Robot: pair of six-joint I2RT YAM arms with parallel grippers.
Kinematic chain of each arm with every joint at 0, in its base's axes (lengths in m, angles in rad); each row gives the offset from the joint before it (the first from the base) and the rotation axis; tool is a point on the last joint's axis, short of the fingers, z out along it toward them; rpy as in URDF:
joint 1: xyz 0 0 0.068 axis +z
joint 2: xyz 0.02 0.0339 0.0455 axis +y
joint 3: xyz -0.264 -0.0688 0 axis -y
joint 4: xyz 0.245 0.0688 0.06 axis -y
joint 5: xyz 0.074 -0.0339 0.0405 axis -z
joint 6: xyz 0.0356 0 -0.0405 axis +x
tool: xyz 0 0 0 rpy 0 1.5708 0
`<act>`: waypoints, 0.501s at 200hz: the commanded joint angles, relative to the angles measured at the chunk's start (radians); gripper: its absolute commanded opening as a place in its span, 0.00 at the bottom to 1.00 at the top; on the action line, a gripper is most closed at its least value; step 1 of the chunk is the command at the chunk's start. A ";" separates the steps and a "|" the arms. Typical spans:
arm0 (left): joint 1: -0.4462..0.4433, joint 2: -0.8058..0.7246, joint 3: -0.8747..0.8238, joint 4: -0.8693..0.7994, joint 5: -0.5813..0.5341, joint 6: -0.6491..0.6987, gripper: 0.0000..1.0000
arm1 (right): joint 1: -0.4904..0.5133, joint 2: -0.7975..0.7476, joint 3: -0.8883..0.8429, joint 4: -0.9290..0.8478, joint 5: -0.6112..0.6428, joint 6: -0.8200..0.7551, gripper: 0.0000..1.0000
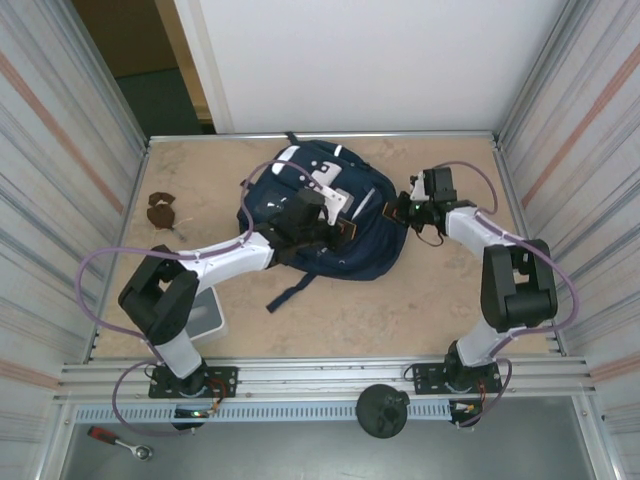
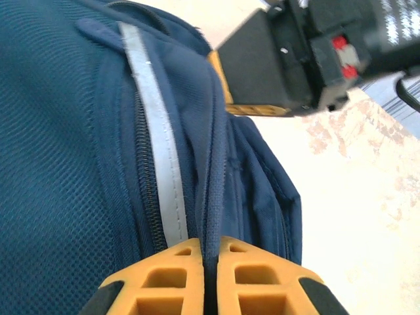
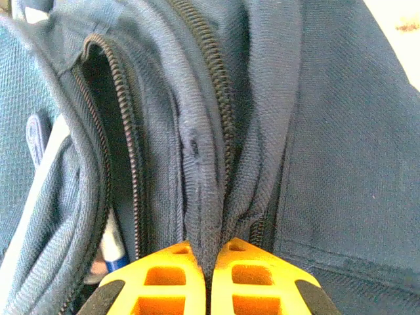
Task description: Pack the student bag
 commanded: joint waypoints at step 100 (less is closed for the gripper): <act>0.150 -0.217 -0.114 -0.185 0.197 0.877 0.53 | -0.079 0.164 0.366 -0.242 0.003 -0.181 0.29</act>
